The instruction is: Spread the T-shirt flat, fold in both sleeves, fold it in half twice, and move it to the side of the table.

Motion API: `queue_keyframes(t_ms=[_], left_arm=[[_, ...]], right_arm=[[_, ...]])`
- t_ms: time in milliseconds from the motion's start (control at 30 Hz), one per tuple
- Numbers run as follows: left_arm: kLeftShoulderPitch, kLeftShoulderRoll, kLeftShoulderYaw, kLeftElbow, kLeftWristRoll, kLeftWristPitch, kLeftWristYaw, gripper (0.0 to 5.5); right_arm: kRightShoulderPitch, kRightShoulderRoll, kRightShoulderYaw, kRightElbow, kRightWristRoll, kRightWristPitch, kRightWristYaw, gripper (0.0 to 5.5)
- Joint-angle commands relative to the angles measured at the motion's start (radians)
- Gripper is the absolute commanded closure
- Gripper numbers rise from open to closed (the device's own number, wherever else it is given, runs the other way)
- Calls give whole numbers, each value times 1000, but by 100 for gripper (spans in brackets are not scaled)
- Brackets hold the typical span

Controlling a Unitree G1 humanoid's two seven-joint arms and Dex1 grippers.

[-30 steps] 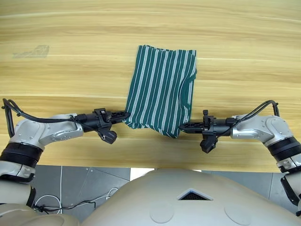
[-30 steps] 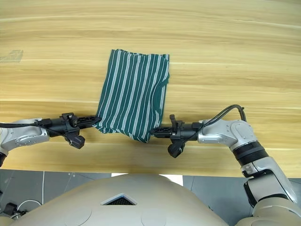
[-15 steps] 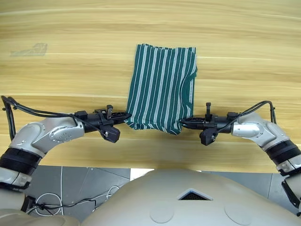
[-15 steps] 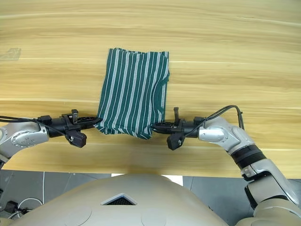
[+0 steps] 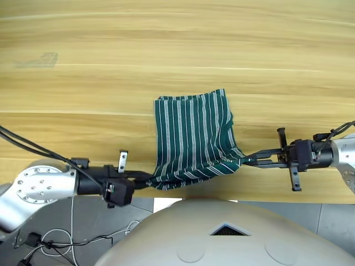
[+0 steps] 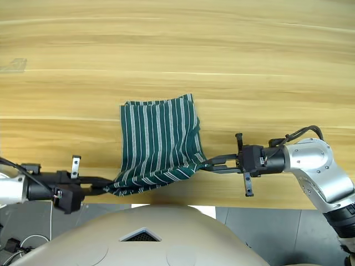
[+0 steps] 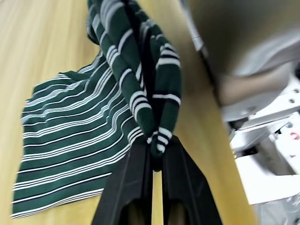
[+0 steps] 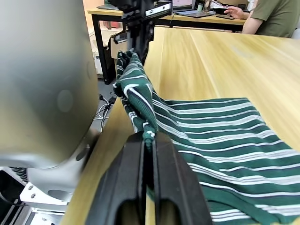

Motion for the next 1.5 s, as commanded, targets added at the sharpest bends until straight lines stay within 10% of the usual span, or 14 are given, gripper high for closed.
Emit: queue_keyframes(t_ms=[33, 267, 767, 1500], left_arm=[[-92, -99, 23, 28, -21, 63, -23, 542], [-508, -405, -32, 275, 55, 311, 71, 542], [-734, -701, -113, 592, 245, 340, 85, 542], [-748, -935, -48, 873, 233, 265, 113, 173]], right_arm=[[-49, 95, -32, 11, -96, 34, -31, 549], [-261, 357, -71, 237, -297, 39, -200, 549], [-395, 578, -65, 557, -541, -26, -251, 549], [-413, 709, -174, 671, -636, -97, -467, 502]])
